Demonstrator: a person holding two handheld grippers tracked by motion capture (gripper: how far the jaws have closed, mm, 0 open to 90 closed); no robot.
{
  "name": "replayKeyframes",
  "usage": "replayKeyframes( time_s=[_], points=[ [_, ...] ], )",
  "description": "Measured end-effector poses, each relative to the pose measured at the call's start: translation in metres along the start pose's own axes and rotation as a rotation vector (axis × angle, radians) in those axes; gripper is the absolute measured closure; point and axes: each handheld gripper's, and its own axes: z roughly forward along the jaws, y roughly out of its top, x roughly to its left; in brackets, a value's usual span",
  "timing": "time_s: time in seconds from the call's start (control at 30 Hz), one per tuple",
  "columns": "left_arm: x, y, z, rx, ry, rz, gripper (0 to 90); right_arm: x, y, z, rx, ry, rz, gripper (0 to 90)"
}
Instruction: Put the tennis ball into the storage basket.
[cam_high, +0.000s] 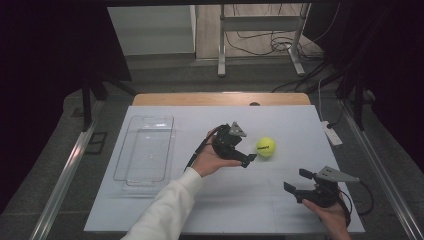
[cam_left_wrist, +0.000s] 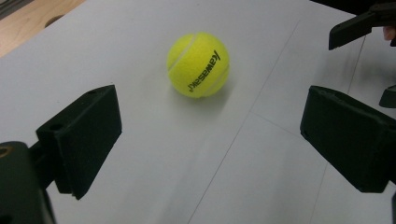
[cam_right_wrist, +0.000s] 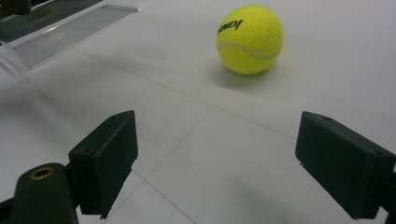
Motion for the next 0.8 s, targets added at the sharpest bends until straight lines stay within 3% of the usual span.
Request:
replayKeyframes(
  time_s=[0.8],
  points=[
    [0.004, 0.01, 0.021, 0.024, -0.014, 0.002, 5.6, 0.0, 0.0, 0.001, 0.006, -0.006, -0.01, 13.2]
  ],
)
